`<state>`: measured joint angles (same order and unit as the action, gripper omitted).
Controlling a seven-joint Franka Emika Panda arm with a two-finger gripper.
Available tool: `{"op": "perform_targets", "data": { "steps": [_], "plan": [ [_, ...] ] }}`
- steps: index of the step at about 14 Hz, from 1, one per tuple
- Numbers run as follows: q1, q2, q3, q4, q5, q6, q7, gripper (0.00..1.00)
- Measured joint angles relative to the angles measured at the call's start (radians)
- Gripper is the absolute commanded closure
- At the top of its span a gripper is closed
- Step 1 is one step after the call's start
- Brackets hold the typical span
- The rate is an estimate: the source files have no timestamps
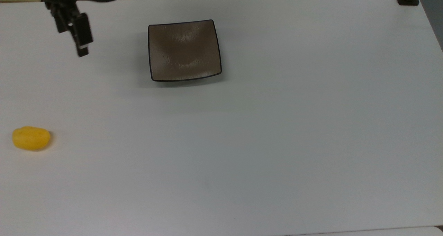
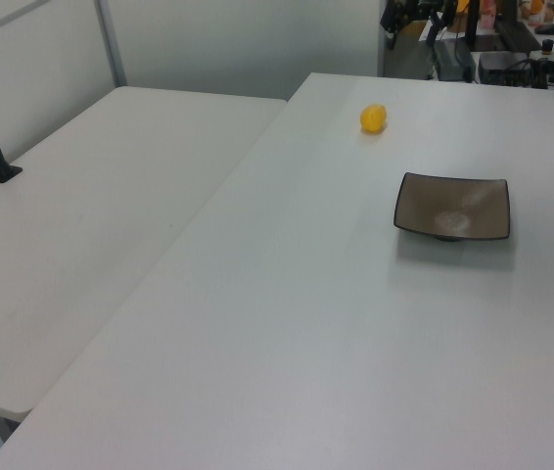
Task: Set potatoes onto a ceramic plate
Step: 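Move the open gripper over the yellow potato and lower it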
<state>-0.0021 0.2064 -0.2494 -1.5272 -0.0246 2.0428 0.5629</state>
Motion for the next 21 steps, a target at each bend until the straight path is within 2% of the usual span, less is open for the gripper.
{"op": "perform_targets", "data": {
  "steps": [4,10,14,21],
  "plan": [
    [-0.061,0.133,-0.008,0.110,-0.014,0.078,0.022,0.00],
    [-0.129,0.275,-0.017,0.184,-0.014,0.244,0.076,0.00],
    [-0.184,0.434,-0.018,0.312,-0.014,0.301,0.136,0.00],
    [-0.203,0.594,-0.049,0.346,-0.014,0.405,0.149,0.00]
  ]
}}
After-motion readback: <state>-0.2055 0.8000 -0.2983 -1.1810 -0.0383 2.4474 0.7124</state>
